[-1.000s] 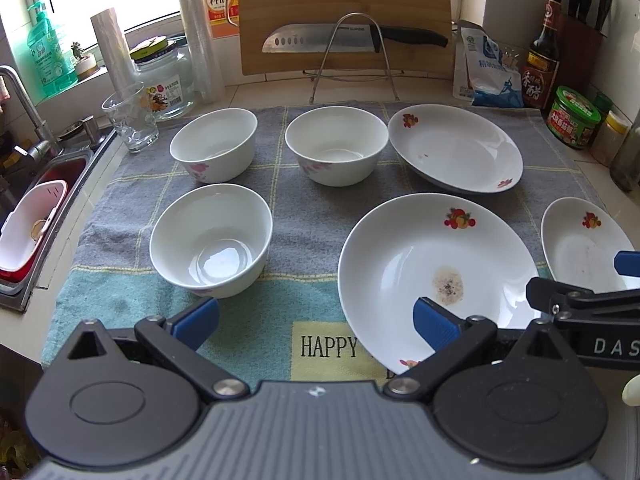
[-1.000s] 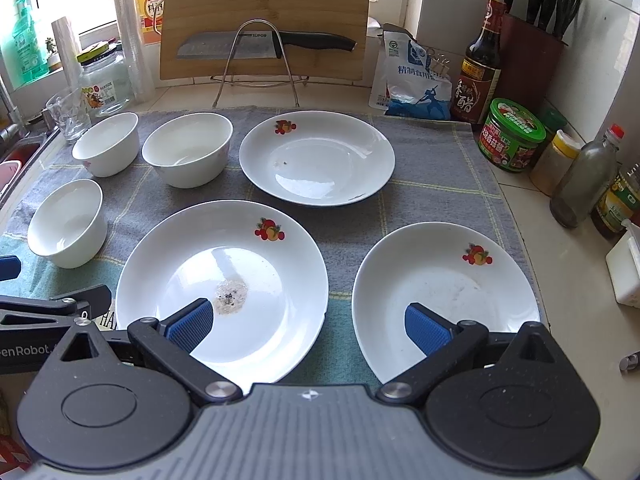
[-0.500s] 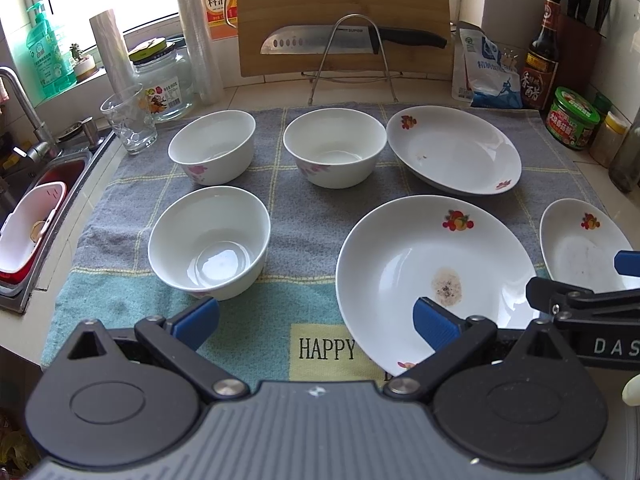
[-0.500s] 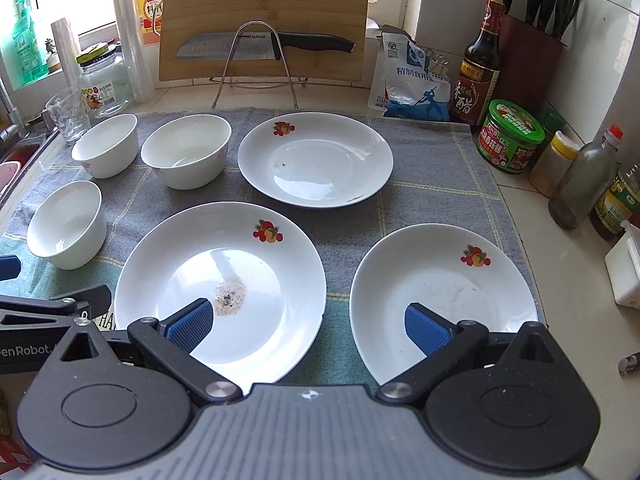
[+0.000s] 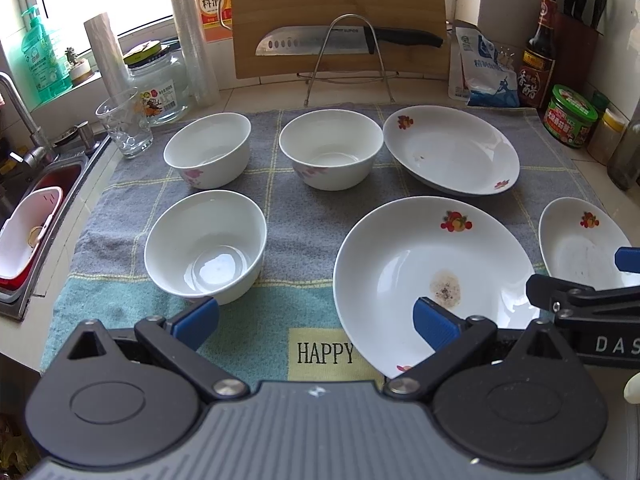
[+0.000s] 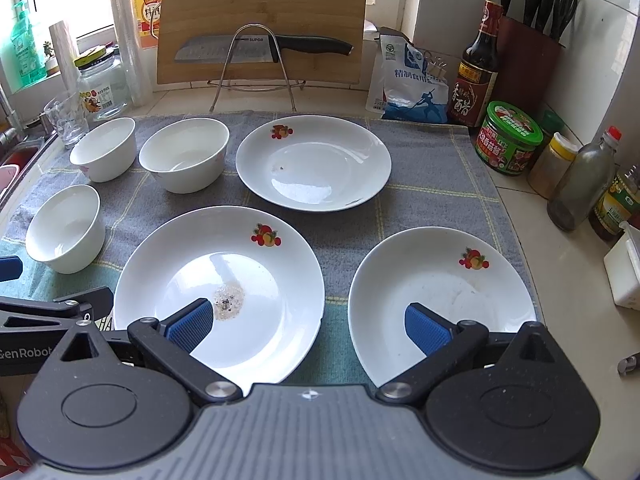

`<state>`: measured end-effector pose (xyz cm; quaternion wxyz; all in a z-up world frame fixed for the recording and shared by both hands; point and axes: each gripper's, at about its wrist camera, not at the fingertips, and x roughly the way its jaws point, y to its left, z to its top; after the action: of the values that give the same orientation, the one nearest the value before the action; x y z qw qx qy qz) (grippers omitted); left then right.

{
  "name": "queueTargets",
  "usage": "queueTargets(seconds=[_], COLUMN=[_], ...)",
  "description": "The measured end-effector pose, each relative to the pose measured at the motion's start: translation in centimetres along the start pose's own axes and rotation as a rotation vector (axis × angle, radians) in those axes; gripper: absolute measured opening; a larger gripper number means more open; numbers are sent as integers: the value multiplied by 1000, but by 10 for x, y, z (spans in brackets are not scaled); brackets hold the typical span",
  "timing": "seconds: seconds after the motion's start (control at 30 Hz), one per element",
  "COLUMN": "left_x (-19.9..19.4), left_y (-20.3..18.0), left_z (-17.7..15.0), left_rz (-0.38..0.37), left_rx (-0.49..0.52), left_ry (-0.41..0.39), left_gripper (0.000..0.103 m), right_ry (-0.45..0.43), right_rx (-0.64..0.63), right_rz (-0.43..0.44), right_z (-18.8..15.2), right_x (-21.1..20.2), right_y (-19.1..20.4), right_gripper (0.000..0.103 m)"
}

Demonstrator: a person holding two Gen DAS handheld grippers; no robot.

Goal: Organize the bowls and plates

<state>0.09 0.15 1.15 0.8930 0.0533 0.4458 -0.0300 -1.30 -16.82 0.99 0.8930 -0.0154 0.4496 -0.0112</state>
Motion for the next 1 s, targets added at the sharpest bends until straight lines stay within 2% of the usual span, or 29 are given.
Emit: queueTargets(seconds=[0.3, 0.47, 0.6, 0.77, 0.9, 1.0], left_x=[4, 1, -2, 10, 19, 23], left_y=[4, 6, 10, 19, 22, 15], left_z=[3, 10, 18, 28, 31, 36], left_rz=[-45, -119, -159, -271, -363, -369], left_rx=[14, 43, 56, 62, 91, 138], left_ry=[-22, -70, -110, -87, -84, -96], left_gripper=[102, 102, 102, 102, 102, 102], right_ry=[-38, -97, -155, -190, -193, -180], right_rx=[9, 20, 38, 83, 97, 118], right_rz=[3, 8, -57, -157, -224, -242], right_z=[0, 1, 4, 0, -18, -37], right_x=[-5, -15, -26, -34, -36, -37], right_y=[3, -2, -12, -30, -43, -52], right_gripper=[103, 103, 103, 103, 103, 103])
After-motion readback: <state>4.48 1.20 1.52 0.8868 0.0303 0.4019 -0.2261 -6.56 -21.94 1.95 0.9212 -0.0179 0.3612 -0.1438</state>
